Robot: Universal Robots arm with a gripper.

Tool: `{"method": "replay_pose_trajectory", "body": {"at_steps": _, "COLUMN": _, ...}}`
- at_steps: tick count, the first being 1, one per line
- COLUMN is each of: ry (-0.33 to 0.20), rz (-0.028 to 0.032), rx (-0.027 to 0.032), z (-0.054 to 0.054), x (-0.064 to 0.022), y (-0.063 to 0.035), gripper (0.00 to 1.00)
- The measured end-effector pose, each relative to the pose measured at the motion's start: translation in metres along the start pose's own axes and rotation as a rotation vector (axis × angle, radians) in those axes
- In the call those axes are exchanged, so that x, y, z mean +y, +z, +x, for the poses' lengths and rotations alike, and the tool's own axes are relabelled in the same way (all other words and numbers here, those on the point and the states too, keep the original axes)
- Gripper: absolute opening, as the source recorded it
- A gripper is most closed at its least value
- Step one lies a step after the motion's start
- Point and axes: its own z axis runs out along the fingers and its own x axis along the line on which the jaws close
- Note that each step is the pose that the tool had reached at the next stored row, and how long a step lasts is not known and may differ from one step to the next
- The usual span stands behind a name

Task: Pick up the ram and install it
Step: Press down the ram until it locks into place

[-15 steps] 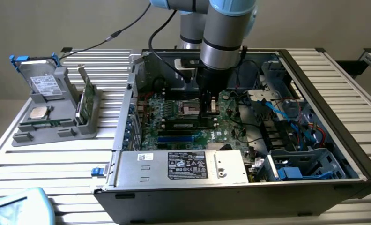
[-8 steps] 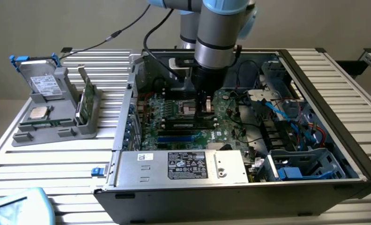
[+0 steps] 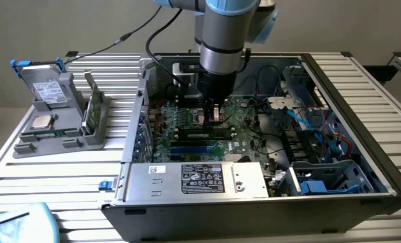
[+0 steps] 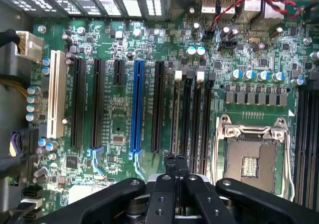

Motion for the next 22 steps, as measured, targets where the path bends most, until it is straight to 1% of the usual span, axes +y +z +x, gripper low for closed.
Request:
{"method": "replay_pose_trajectory", "body": {"at_steps": 3, "ry": 0.000, "rz": 0.0031, "rx": 0.0001, "z": -0.0003, "x": 0.0059, "y": 0.0005, "gripper": 0.11}}
{"method": "replay_pose_trajectory", "body": {"at_steps": 6, "ry": 0.000, "rz": 0.0055, "rx": 0.0001, "z": -0.0003, "x": 0.0074, "y": 0.0006, "gripper": 0.11}}
{"method": "replay_pose_trajectory", "body": {"at_steps": 9, "ry": 0.000, "rz": 0.0113, "rx": 0.0006, "z": -0.0005, "x": 0.0094, "y": 0.0020, "gripper": 0.11}}
{"method": "replay_pose_trajectory", "body": {"at_steps": 12, "ry": 0.000, "rz": 0.0147, "rx": 0.0015, "z": -0.0006, "x": 0.0107, "y": 0.0040, "gripper": 0.11}}
{"method": "replay_pose_trajectory", "body": {"at_steps": 17, "ry": 0.001, "rz": 0.0165, "rx": 0.0039, "z": -0.0008, "x": 0.0117, "y": 0.0071, "gripper": 0.11}}
{"method": "replay_pose_trajectory", "body": {"at_steps": 20, "ry": 0.001, "rz": 0.0162, "rx": 0.0075, "z": -0.0008, "x": 0.0118, "y": 0.0082, "gripper": 0.11}}
{"method": "replay_pose_trajectory", "body": {"at_steps": 22, "ry": 0.001, "rz": 0.0164, "rx": 0.0074, "z": -0.0008, "x": 0.0118, "y": 0.0084, "gripper": 0.11}}
